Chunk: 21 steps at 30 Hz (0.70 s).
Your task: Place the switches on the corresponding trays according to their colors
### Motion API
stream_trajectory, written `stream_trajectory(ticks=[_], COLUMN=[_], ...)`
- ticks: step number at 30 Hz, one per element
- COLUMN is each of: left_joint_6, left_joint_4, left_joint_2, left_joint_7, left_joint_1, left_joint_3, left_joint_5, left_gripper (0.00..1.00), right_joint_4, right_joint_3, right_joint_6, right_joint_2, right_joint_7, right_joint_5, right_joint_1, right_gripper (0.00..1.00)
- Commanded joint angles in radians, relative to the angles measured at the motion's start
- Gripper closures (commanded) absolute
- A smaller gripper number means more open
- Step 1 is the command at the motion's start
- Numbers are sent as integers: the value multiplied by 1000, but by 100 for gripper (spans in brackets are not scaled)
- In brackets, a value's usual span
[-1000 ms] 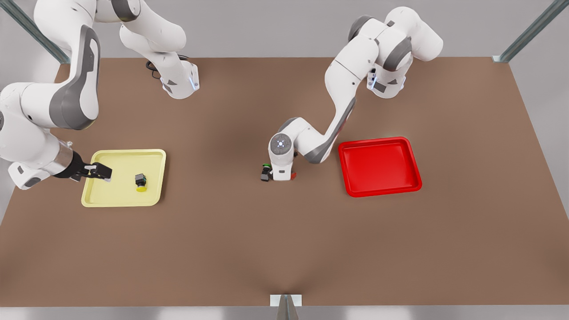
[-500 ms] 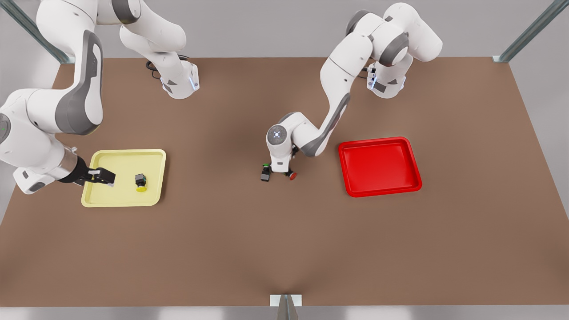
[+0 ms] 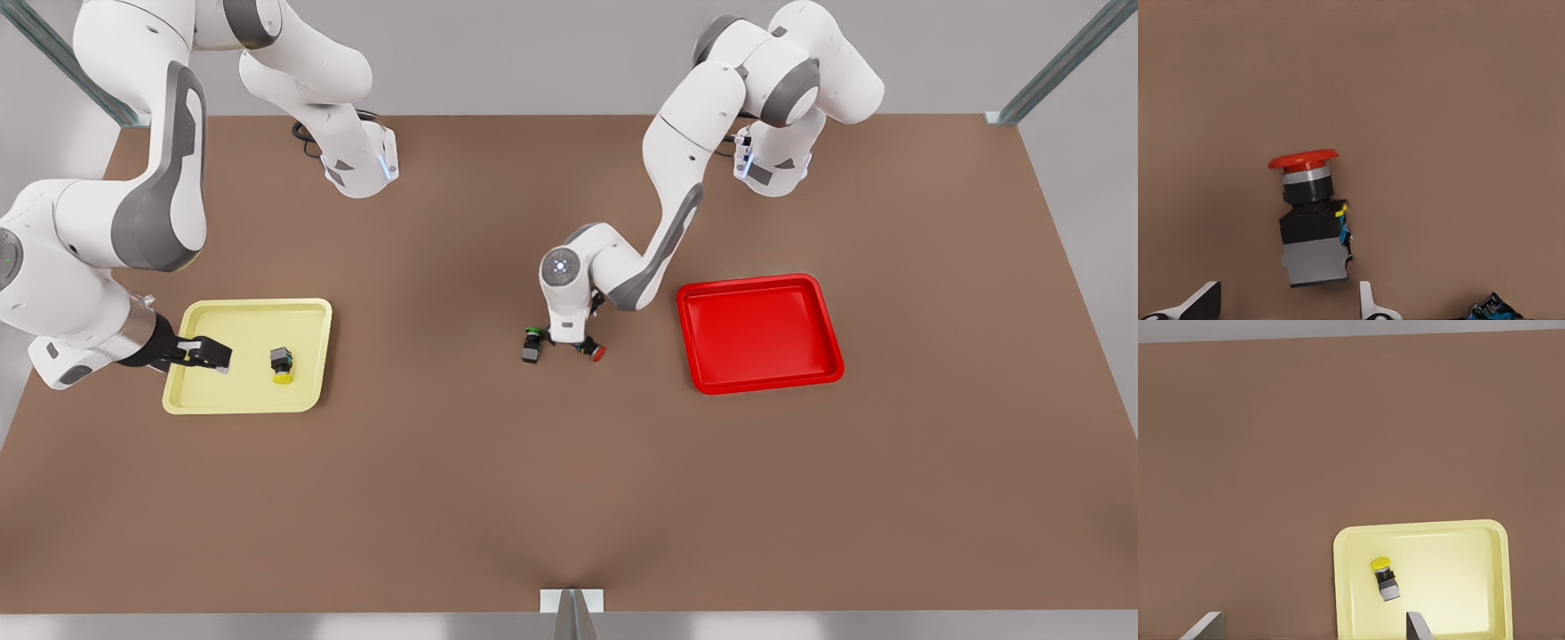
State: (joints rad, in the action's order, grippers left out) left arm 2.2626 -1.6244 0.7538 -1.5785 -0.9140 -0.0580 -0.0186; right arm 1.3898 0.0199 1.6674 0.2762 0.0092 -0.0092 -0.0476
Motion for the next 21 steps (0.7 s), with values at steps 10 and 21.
stream_trajectory(ticks=[10,21], left_joint_6=[18,23], left_joint_4=[-23,-31], left_joint_2=[-8,-11], left_joint_7=[-2,-2], left_joint_1=[-16,-17], left_joint_3=[-34,-45], left_joint_5=[2,2], left_gripper=[28,42], right_joint_4=[0,0], right_joint_3=[0,5], right_joint_6=[6,5], right_joint_2=[6,6], right_joint_7=[0,3], right_joint_5=[-5,0], right_joint_1=[0,3], right_gripper=[0,0])
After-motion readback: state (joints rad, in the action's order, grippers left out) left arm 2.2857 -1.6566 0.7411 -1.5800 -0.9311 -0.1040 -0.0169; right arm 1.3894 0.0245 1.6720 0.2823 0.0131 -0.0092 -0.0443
